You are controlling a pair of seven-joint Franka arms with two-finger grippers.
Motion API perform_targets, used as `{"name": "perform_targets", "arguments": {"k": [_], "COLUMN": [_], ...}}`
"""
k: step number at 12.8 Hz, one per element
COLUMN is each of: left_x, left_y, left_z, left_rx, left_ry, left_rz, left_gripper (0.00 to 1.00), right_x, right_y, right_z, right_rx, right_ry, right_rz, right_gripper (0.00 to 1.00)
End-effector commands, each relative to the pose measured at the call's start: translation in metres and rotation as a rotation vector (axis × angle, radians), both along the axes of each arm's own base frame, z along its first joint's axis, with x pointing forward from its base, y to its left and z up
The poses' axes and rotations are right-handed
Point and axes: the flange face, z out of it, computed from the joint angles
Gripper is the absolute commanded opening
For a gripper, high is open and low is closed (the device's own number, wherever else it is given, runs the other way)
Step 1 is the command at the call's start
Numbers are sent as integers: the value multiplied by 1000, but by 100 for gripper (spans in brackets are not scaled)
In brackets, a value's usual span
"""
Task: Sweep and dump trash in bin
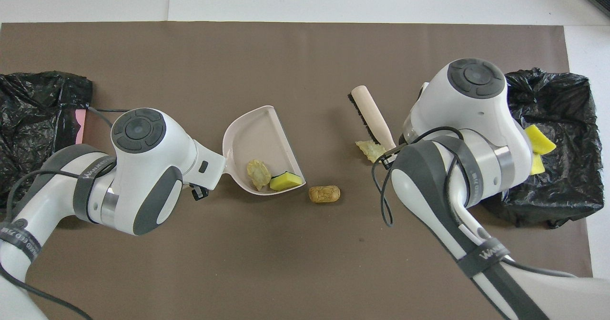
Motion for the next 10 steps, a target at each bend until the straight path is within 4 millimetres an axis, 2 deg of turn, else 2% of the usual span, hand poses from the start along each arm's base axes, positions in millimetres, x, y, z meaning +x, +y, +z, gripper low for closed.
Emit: {"name": "perform_targets", "arguments": {"k": [1, 3, 6, 8, 9, 10], "left_x": [-9, -10, -11, -10, -8, -8], "left_y": [2, 2, 6, 8, 8, 8], "left_z": [2, 2, -1, -1, -1, -1], "left_rx": [10, 12, 9, 5, 1, -2], "left_ry": [-18, -16, -16, -15, -17, -21], "left_rz": [15, 10, -9, -48, -98, -123], "left_gripper": [0, 0, 0, 0, 0, 0], "right_x": [-18, -44, -87, -94, -95, -91], "right_y": [-37, -59, -61, -46, -27, -20], "right_z": [-16, -32, -55, -63, -68, -67], "right_rx": [-89, -147, -155, -141, -130, -119], "right_ry": [14, -7, -70, -67, -85, -106], "right_rz": [-175, -258, -316, -352, -359, -379], "right_gripper": [0, 0, 0, 0, 0, 0]}}
